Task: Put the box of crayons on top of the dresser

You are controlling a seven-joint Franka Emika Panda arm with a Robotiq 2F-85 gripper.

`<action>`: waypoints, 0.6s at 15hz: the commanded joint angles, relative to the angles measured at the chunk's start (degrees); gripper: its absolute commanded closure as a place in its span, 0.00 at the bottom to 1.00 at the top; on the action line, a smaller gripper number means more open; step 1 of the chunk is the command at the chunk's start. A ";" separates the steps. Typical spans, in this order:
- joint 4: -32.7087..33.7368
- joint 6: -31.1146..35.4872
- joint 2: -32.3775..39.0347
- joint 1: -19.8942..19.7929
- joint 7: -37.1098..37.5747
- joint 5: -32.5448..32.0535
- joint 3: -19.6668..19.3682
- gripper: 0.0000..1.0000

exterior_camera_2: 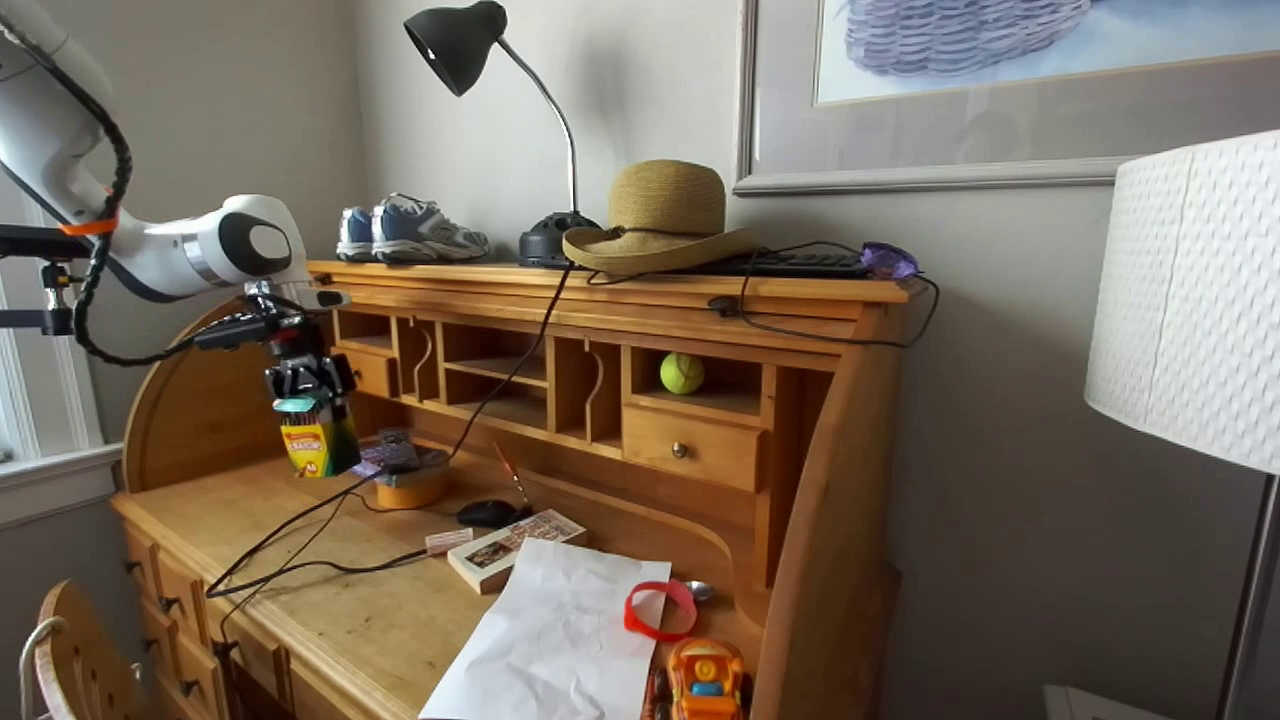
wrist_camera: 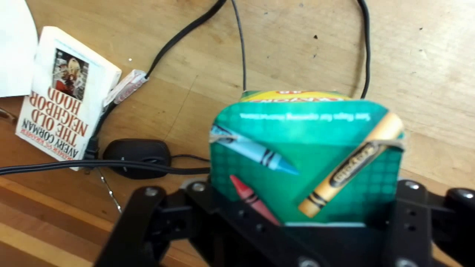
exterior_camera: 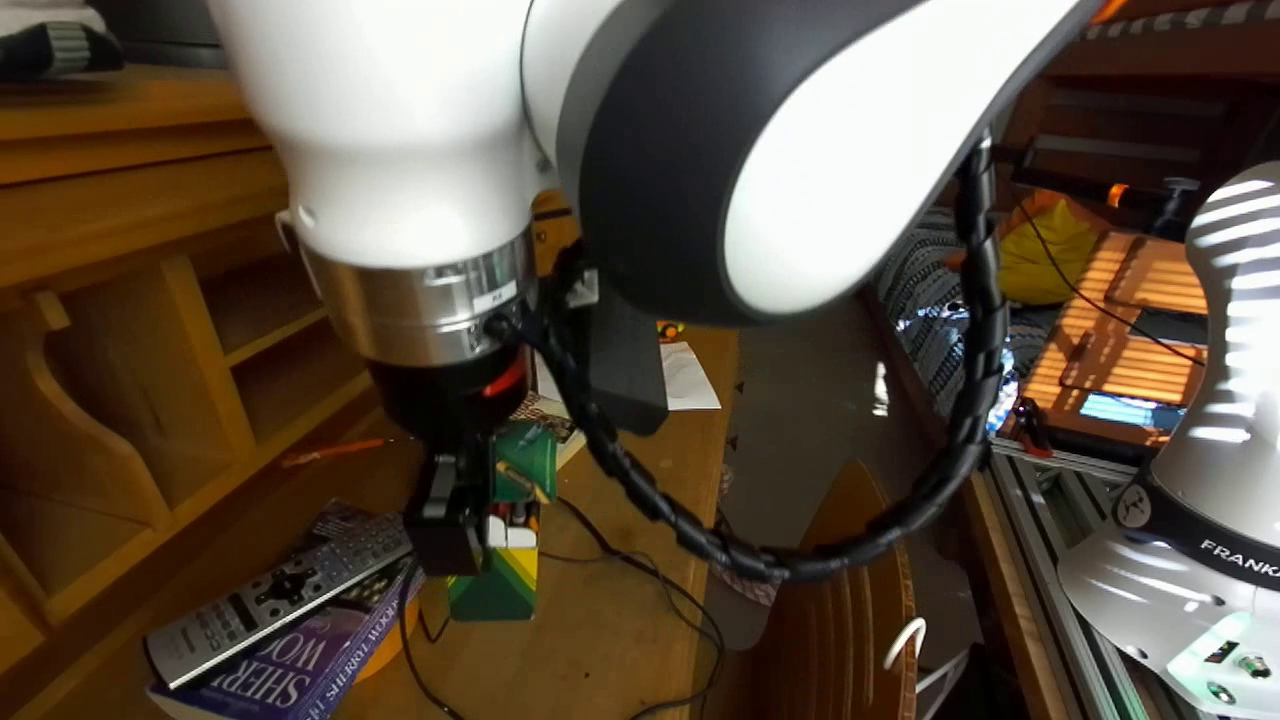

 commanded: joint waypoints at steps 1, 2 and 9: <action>0.81 -8.40 -5.68 -4.33 -8.58 3.70 1.50 0.43; 2.06 -11.10 -6.45 -5.57 -12.29 5.18 1.64 0.43; 7.23 -20.00 -7.07 -10.15 -20.72 8.07 1.56 0.18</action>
